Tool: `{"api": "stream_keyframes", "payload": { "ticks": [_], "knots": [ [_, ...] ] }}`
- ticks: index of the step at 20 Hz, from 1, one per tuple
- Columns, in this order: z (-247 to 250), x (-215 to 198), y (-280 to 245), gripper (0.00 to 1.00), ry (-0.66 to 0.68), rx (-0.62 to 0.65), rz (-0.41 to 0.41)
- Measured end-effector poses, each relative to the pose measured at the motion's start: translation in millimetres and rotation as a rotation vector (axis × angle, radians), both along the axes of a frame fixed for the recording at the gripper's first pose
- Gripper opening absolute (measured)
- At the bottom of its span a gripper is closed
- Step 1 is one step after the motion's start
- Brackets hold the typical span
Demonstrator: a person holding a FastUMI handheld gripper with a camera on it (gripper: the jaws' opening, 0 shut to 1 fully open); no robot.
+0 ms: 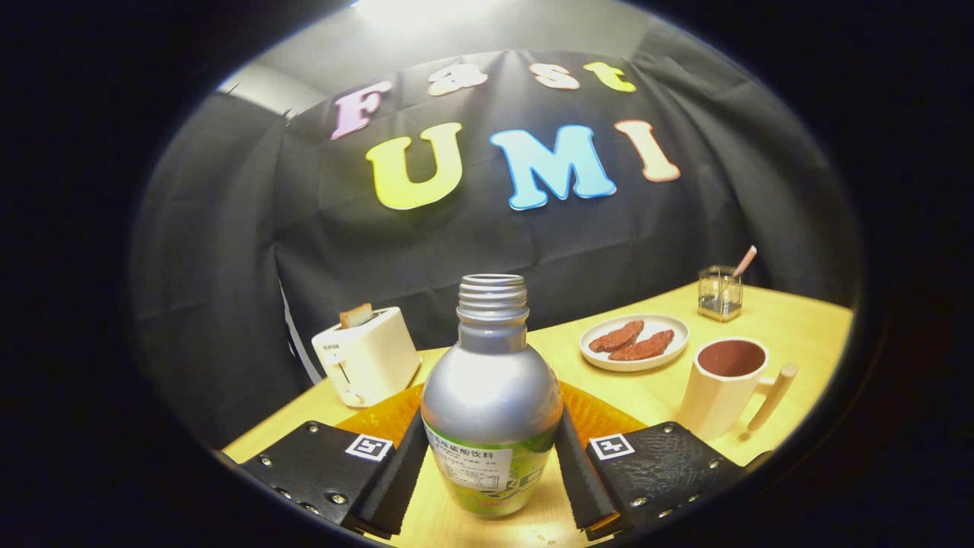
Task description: Take the bottle from table, then pour the juice into the cup, finally place the bottle on the coaster
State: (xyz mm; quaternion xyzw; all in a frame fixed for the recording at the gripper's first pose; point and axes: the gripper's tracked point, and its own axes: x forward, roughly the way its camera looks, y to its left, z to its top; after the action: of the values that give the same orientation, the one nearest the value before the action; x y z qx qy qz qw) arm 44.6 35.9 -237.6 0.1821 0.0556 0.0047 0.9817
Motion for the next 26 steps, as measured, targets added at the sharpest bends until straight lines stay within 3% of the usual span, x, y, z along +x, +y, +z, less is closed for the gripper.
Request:
{"api": "stream_keyframes", "payload": {
  "ticks": [3, 8, 14, 26],
  "knots": [
    [8, 2, -12, 0.79, -0.018, 0.198, 0.012],
    [15, 16, -38, 0.78, -0.006, 0.390, -0.016],
    [19, 16, -52, 0.78, -0.039, 0.721, -0.015],
    [13, 14, -65, 0.77, -0.066, 1.086, -0.068]
  ]
}}
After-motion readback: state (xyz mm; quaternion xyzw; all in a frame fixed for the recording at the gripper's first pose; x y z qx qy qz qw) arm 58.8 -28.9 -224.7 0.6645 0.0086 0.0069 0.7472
